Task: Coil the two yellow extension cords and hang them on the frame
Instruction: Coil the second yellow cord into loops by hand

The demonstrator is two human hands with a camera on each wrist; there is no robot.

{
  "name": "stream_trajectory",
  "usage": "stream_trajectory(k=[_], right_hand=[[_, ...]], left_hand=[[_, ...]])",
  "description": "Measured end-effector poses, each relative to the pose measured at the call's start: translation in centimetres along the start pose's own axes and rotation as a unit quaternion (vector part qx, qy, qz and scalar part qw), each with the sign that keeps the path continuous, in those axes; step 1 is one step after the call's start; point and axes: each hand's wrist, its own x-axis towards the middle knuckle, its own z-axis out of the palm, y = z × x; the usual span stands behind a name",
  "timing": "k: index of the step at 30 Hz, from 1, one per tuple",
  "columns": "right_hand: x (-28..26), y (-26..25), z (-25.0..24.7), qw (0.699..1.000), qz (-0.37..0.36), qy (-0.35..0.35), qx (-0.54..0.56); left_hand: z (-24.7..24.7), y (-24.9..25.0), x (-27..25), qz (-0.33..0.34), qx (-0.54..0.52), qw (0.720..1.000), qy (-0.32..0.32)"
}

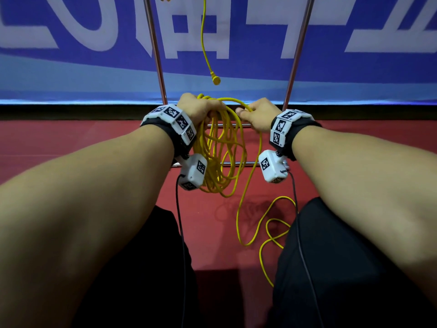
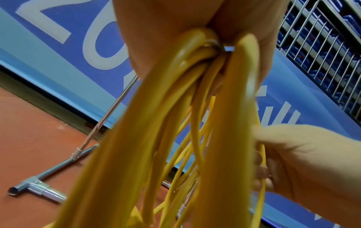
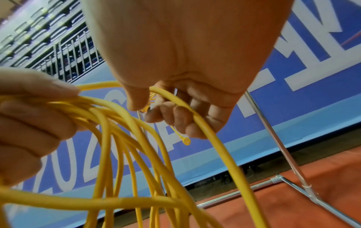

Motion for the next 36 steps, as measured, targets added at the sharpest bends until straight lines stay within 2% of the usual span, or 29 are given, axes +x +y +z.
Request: stream_trajectory(k=[4,9,15,18,22,24,29,36], right_hand=[[-0.2,1.5,0.0,0.999,0.015,-0.019,0.035],[-1.2,3.1,-0.3,0.987,0.104,-0.070,0.096],[-0.5,1.6,-1.3,0.991,0.082,0.043,0.100],[-0.5,0.8,-1.6,0.996,0.051,0.070,-0.011],[-0.9,-0.4,-1.2,0.985,-0.035,0.039,-0.162],[-1.0,-1.4,-0.5,0.979,-0.081,0.023,-0.184],[-1.7,-3.8,0.8,0.978,-0.181,-0.021,-0.103],[-1.8,-5.4,1.2,0.972,-0.203,-0.032,0.116]], left_hand=[[0.0,0.1,0.2,0.010,-0.041,0.998,0.041],[-1.0,-0.4,0.8,-0.015,-0.084,0.992,0.094],[-1.5,-1.2,1.3,-0.013,-0.091,0.988,0.123],[-1.7,-1.5,1.6,-0.009,-0.084,0.989,0.124],[-1.7,-1.6,1.4,0.009,-0.106,0.985,0.134],[-1.6,-1.6,1.4,0.017,-0.123,0.983,0.137],[-1.0,-1.4,1.0,0.029,-0.081,0.989,0.119],[-0.2,-1.4,0.8,0.023,-0.011,0.995,0.097]])
